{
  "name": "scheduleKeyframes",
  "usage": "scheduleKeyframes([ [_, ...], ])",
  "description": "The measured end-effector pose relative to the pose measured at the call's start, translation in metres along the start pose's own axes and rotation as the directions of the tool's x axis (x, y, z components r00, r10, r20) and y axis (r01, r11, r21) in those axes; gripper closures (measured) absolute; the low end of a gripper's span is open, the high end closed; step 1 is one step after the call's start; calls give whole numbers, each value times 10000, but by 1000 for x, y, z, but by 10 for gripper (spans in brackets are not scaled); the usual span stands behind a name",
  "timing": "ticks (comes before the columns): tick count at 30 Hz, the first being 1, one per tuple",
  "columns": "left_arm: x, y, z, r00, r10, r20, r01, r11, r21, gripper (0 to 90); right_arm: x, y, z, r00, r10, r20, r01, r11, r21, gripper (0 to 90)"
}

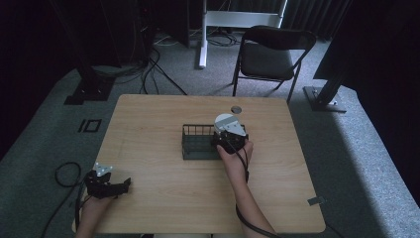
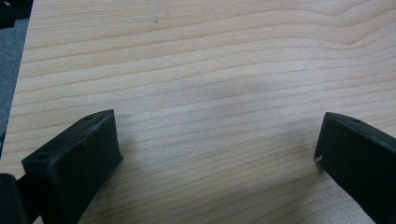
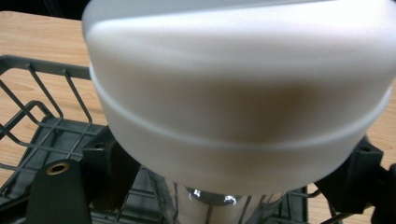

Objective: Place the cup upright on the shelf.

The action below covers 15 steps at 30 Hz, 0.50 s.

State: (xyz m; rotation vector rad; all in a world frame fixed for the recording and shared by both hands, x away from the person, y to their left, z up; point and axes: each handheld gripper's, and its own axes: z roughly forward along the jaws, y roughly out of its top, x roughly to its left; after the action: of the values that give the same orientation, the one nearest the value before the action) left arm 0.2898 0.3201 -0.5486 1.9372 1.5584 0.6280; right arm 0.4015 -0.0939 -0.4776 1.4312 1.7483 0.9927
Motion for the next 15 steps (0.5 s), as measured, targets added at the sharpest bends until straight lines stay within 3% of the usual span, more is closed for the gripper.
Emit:
scheduleKeyframes([
  [15,0,0,0,10000,-2,0,2,10000,-2,2,3,-7,-1,9998,-120,132,121,9999,-91,184],
])
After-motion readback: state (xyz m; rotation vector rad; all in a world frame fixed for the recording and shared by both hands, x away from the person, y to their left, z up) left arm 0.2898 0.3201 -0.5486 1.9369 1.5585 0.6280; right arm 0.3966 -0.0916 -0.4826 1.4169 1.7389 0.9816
